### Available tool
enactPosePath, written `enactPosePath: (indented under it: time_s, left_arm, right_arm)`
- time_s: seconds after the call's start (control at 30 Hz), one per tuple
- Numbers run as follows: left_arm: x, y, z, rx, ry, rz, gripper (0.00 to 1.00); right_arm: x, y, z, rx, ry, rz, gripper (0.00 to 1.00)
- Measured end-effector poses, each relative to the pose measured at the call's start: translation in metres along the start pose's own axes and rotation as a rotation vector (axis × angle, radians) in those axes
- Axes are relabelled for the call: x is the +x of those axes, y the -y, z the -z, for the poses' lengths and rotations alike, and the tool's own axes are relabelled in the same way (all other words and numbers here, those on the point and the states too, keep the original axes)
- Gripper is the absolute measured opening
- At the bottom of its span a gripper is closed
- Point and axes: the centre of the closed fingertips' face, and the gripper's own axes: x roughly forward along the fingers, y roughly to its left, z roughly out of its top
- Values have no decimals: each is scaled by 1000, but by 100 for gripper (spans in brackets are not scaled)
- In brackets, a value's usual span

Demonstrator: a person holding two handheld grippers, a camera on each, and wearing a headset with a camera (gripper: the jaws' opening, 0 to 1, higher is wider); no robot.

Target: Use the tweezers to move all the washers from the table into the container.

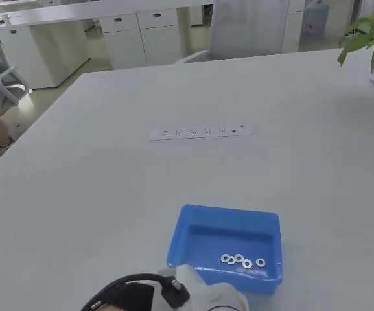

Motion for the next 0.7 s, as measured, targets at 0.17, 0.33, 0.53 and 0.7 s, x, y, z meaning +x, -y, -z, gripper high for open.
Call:
enactPosePath:
  time_s: [0.17, 0.33, 0.53, 0.7]
  left_arm:
    - [1, 0, -3, -21, -5, 17, 0]
    - [4, 0, -2, -14, -23, 19, 0]
    - [6, 2, 0, -21, -44, 25, 0]
    - [7, 2, 1, -25, -48, 20, 0]
  right_arm:
    - [-3, 0, 1, 20, 11, 17, 21]
    - [-9, 3, 3, 42, 26, 29, 22]
    - [-21, 11, 0, 78, 74, 67, 22]
    - [-41, 14, -6, 95, 147, 106, 21]
